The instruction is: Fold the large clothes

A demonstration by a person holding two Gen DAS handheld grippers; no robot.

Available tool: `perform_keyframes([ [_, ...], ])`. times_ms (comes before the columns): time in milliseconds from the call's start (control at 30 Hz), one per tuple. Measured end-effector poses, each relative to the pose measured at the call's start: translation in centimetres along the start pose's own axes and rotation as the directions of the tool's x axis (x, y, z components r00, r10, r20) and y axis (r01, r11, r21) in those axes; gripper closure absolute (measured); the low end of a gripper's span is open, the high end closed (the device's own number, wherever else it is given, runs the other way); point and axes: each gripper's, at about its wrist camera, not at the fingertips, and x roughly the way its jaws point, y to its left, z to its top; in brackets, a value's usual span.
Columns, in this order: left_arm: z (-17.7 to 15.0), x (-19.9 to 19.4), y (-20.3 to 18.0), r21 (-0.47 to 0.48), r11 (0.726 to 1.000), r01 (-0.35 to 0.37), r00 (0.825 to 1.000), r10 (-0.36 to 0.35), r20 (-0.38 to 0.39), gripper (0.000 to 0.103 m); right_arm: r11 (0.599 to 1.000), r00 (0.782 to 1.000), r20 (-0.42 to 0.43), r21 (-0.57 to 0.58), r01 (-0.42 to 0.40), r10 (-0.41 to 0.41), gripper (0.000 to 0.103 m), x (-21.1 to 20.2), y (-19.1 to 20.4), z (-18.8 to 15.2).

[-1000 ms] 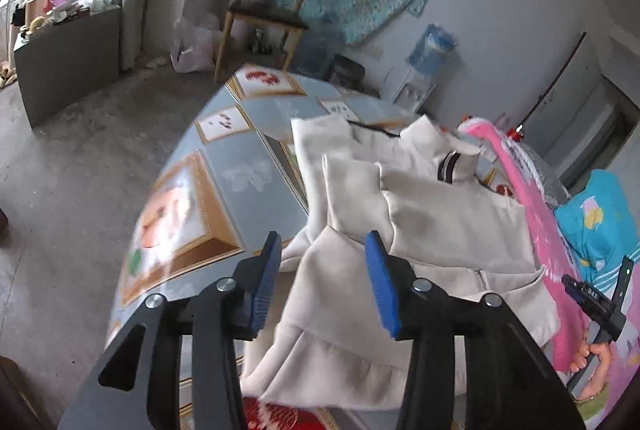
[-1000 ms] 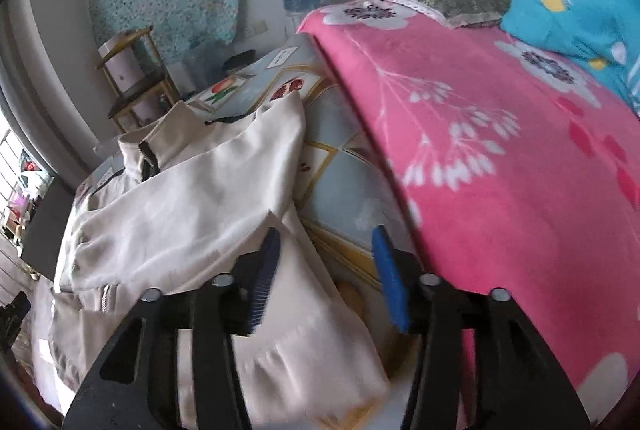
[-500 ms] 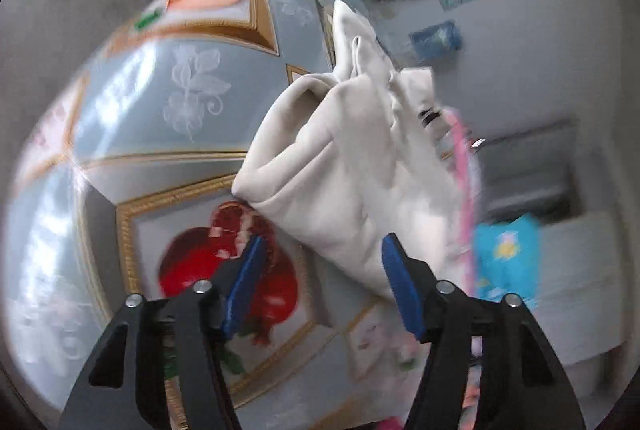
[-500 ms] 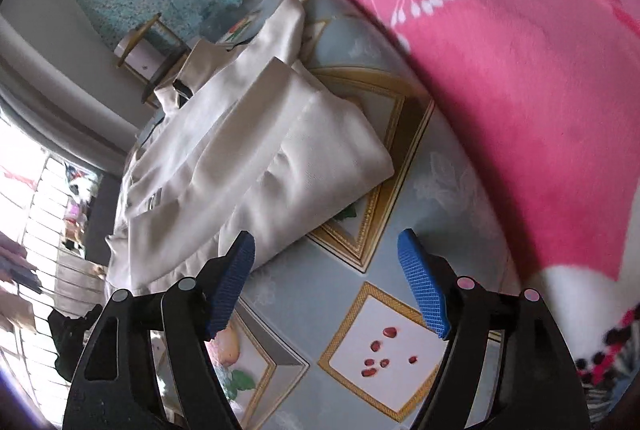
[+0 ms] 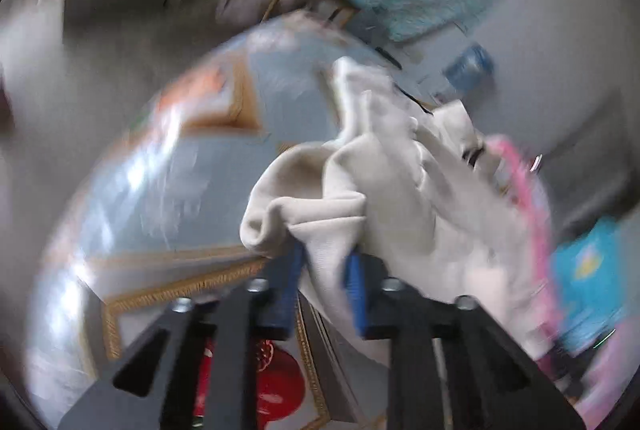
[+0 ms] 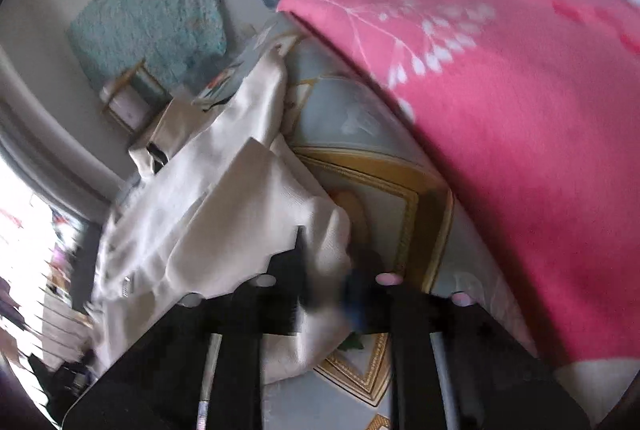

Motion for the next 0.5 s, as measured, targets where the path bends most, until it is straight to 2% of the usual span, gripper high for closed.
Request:
perform_keyframes([
  [67,-0.1,-2.8,-2.9,0.173,0.984,-0.054,0.994,0.036,0.106,0.092,0.995,0.998,0.068,-0.092,0.024,-0.018,0.093,-2.5,1.4,0.1],
  [133,-0.2,-5.2,-4.6,0.268,0.96,-0.078,0.984,0.031,0.176,0.094,0.985,0.992,0.13,-0.167,0.033,-0.011,0.094,-5.4,2.9,0.2],
  [200,-0.3,-7.8,-5.7,0.336,0.938,-0.085,0.975,0.008,0.224,0.095,0.977,0.987,0.159,-0.211,0.029,0.005,0.094,-7.6,3.6,0.2],
  [267,-0.3,-9.8,-5.8,0.365,0.927,-0.083,0.97,-0.009,0.243,0.095,0.97,0.984,0.175,-0.24,0.027,0.016,0.094,-9.4,4.0,0.1],
  [333,-0.5,-12.0,-5.2,0.377,0.924,-0.066,0.97,-0.03,0.242,0.095,0.965,0.982,0.187,-0.261,0.028,0.021,0.094,-11.6,3.9,-0.6],
  [400,-1.0,-14.2,-3.8,0.37,0.928,-0.041,0.978,-0.038,0.205,0.095,0.964,0.983,0.183,-0.265,0.024,0.026,0.094,-13.4,3.3,-1.3],
  [500,-2.6,-14.7,-1.2,0.323,0.946,-0.018,0.992,-0.025,0.127,0.095,0.97,0.989,0.144,-0.243,0.009,0.027,0.094,-15.1,1.3,-2.7],
])
